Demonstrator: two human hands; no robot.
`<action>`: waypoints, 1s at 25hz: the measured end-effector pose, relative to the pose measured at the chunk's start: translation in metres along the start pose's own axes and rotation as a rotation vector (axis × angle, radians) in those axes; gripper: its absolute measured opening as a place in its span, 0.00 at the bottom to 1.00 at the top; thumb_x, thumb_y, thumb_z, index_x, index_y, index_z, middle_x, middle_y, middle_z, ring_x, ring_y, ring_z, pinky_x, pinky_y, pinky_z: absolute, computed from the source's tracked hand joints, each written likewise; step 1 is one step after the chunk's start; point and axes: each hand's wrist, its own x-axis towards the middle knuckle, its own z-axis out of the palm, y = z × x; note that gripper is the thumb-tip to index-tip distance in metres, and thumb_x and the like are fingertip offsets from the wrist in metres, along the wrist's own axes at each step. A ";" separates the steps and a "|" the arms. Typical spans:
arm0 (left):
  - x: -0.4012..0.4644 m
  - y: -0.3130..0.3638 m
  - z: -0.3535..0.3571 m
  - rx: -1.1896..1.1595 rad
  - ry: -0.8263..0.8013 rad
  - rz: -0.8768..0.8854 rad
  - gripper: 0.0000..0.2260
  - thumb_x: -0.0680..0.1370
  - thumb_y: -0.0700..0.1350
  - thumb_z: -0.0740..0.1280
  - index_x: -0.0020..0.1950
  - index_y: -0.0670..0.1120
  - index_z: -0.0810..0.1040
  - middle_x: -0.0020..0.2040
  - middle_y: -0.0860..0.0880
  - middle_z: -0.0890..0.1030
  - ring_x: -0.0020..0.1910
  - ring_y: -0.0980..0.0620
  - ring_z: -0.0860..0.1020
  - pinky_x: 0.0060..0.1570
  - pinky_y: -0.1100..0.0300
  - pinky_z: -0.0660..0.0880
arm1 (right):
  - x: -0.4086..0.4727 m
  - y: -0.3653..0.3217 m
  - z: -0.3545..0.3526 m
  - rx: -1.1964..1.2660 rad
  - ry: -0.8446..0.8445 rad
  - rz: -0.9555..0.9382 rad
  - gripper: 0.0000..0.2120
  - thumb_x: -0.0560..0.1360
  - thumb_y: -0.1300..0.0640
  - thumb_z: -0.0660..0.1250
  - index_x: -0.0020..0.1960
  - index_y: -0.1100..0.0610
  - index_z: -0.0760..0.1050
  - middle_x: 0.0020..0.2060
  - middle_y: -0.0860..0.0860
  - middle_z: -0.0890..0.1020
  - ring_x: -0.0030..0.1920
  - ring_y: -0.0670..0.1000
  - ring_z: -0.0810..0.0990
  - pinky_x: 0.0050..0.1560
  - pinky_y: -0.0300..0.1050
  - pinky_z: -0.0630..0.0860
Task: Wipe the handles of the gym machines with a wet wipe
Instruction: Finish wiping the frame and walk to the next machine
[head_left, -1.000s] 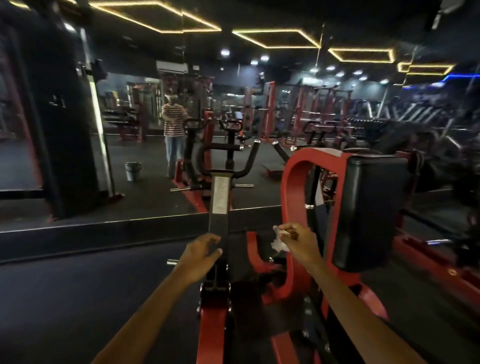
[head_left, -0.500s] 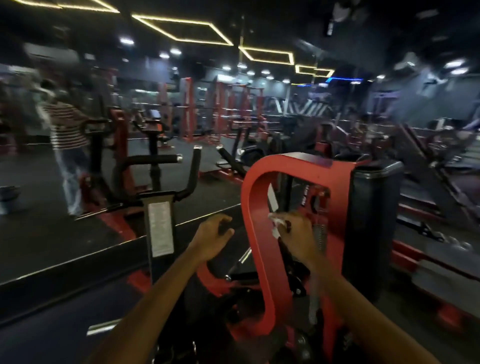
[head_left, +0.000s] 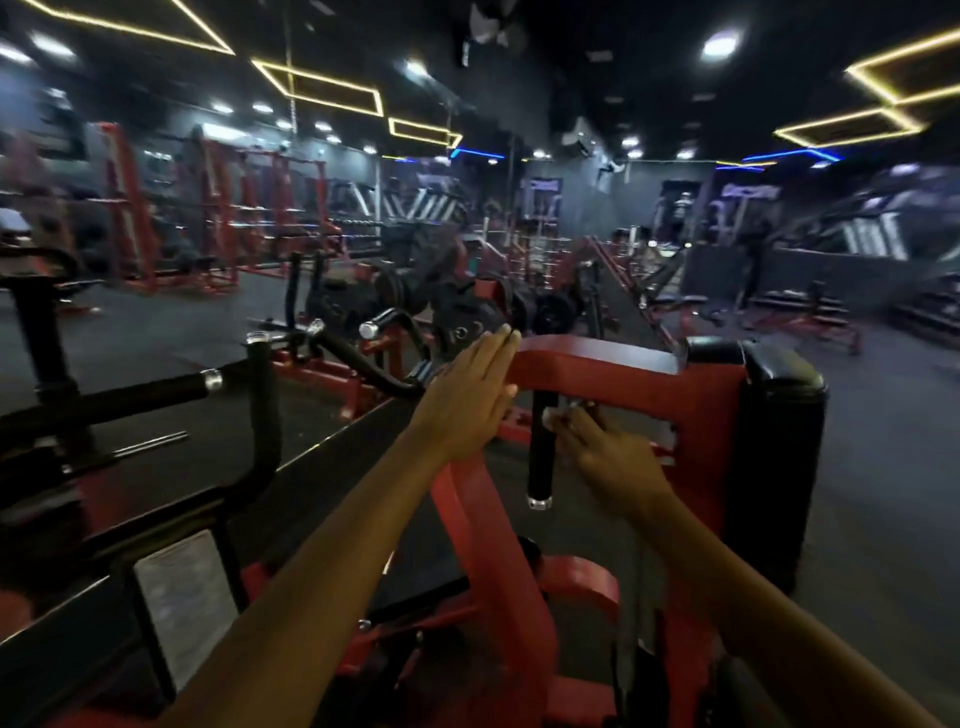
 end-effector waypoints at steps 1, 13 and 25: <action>0.007 -0.007 0.006 0.024 -0.003 0.038 0.26 0.82 0.50 0.50 0.78 0.41 0.53 0.78 0.43 0.56 0.77 0.44 0.55 0.74 0.48 0.57 | 0.003 -0.002 0.004 -0.017 -0.017 -0.031 0.17 0.66 0.63 0.65 0.54 0.61 0.82 0.44 0.56 0.83 0.33 0.57 0.81 0.21 0.43 0.71; 0.018 -0.062 0.055 -0.103 -0.044 0.138 0.40 0.78 0.34 0.60 0.76 0.62 0.39 0.77 0.45 0.54 0.74 0.41 0.60 0.65 0.43 0.70 | 0.037 -0.012 0.047 -0.103 0.092 -0.074 0.13 0.72 0.67 0.60 0.52 0.66 0.81 0.46 0.59 0.83 0.39 0.58 0.82 0.36 0.49 0.81; 0.018 -0.067 0.065 -0.159 -0.016 0.124 0.40 0.76 0.32 0.60 0.76 0.61 0.42 0.77 0.42 0.56 0.74 0.39 0.58 0.66 0.38 0.67 | 0.000 -0.043 0.076 0.019 0.016 0.010 0.17 0.71 0.64 0.58 0.54 0.67 0.81 0.52 0.58 0.80 0.55 0.57 0.71 0.38 0.43 0.78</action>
